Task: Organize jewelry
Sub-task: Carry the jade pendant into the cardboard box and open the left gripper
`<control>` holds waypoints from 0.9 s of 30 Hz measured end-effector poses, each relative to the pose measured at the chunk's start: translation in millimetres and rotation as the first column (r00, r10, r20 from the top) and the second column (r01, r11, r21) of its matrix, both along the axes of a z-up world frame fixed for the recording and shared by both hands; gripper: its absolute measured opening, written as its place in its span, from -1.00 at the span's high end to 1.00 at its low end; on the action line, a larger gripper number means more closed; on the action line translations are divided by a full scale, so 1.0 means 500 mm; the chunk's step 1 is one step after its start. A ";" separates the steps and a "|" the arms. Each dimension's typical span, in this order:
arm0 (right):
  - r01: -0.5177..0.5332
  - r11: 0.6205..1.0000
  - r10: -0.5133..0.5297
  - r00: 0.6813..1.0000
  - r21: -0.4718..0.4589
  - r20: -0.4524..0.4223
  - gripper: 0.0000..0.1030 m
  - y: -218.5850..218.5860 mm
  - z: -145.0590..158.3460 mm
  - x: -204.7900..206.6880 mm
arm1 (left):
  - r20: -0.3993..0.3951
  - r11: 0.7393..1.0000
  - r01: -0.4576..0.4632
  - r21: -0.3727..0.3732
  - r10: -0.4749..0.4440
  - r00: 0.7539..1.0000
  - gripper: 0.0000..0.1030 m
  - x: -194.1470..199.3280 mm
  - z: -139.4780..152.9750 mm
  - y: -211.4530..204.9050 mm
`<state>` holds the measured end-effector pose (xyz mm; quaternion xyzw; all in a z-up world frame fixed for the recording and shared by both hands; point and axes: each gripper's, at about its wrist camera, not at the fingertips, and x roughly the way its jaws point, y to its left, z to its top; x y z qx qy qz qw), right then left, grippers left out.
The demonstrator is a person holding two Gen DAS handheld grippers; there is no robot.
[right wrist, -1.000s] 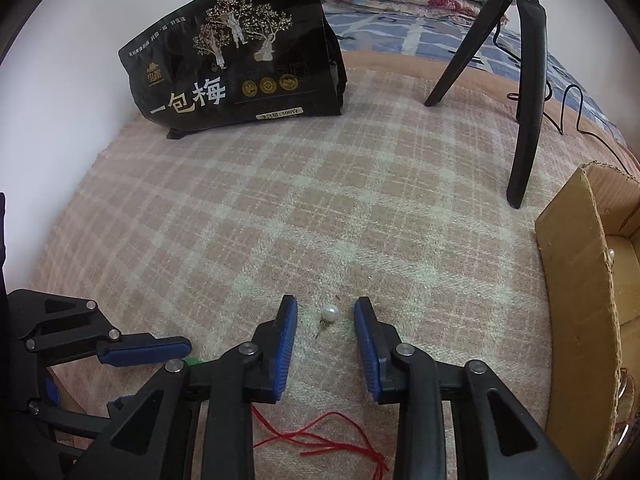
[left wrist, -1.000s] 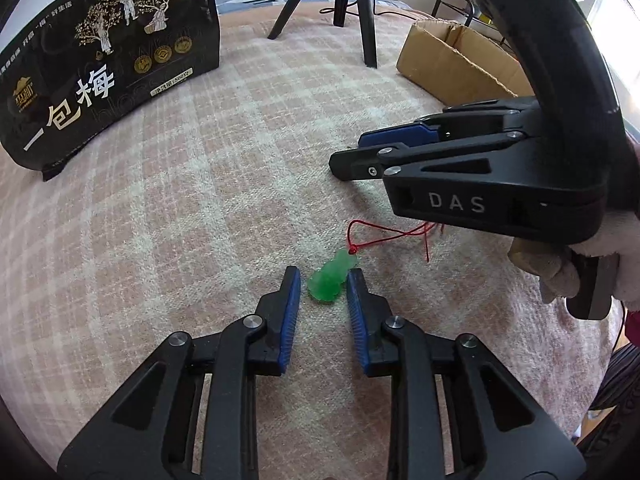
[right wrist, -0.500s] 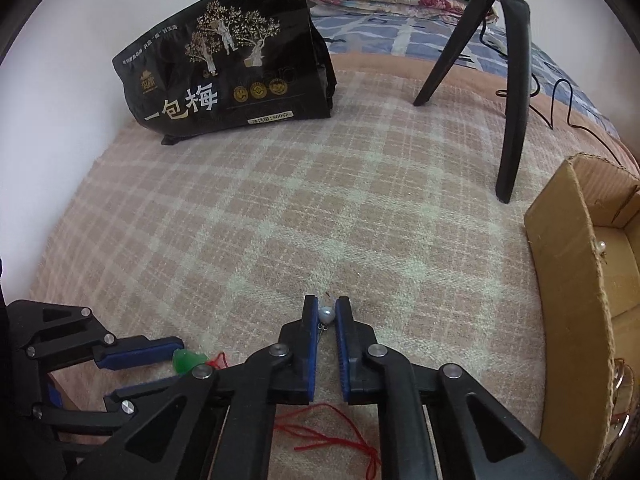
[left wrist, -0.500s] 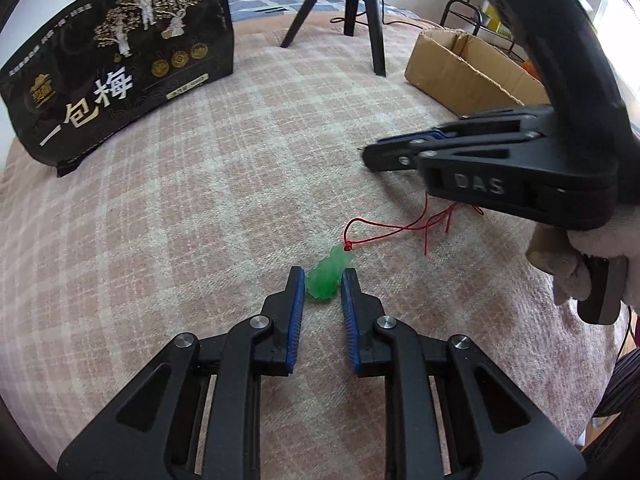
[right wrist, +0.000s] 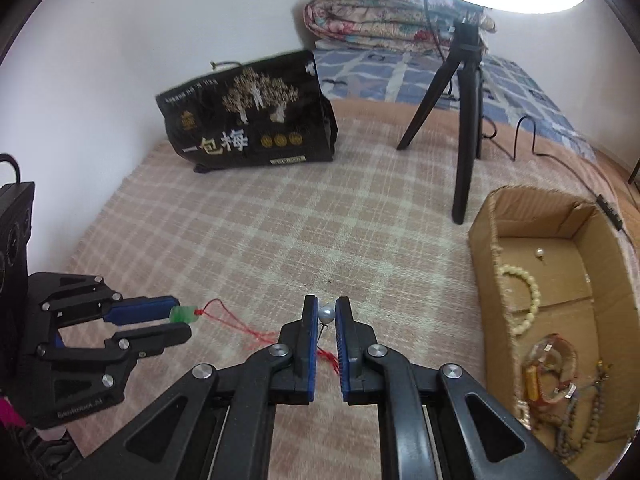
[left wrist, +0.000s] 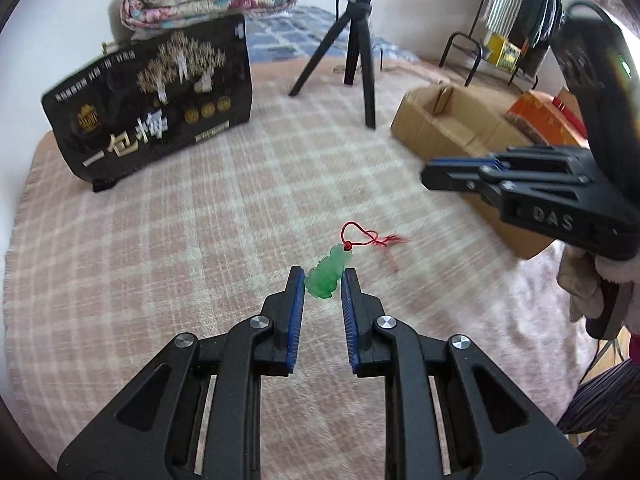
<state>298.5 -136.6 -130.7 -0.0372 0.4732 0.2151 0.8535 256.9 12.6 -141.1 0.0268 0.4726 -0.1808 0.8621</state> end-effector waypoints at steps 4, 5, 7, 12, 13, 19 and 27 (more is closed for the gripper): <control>0.005 1.000 -0.005 1.000 0.001 0.028 0.88 -0.025 0.046 -0.035 | 0.032 0.999 -0.014 -0.033 0.016 0.999 0.67 -0.011 0.042 -0.004; 0.007 1.000 -0.007 0.999 0.001 0.035 0.88 -0.033 0.058 -0.044 | 0.040 0.999 -0.018 -0.045 0.020 0.999 0.67 -0.015 0.053 -0.005; 0.014 1.000 -0.014 0.999 0.002 0.048 0.88 -0.051 0.078 -0.062 | 0.056 0.998 -0.022 -0.061 0.025 0.998 0.67 -0.018 0.071 -0.006; 0.047 0.999 -0.047 0.996 0.006 0.075 0.88 -0.097 0.118 -0.097 | 0.095 0.995 -0.023 -0.094 0.032 0.995 0.67 -0.031 0.110 -0.019; 0.056 0.998 -0.056 0.995 0.008 0.081 0.88 -0.110 0.126 -0.105 | 0.101 0.995 -0.021 -0.100 0.031 0.994 0.67 -0.035 0.119 -0.023; 0.109 0.994 -0.109 0.988 0.002 0.106 0.88 -0.185 0.155 -0.139 | 0.126 0.991 0.002 -0.132 0.015 0.992 0.67 -0.046 0.155 -0.060; 0.185 0.983 -0.185 0.977 0.006 0.109 0.88 -0.287 0.160 -0.171 | 0.152 0.984 0.057 -0.168 -0.032 0.988 0.67 -0.032 0.180 -0.150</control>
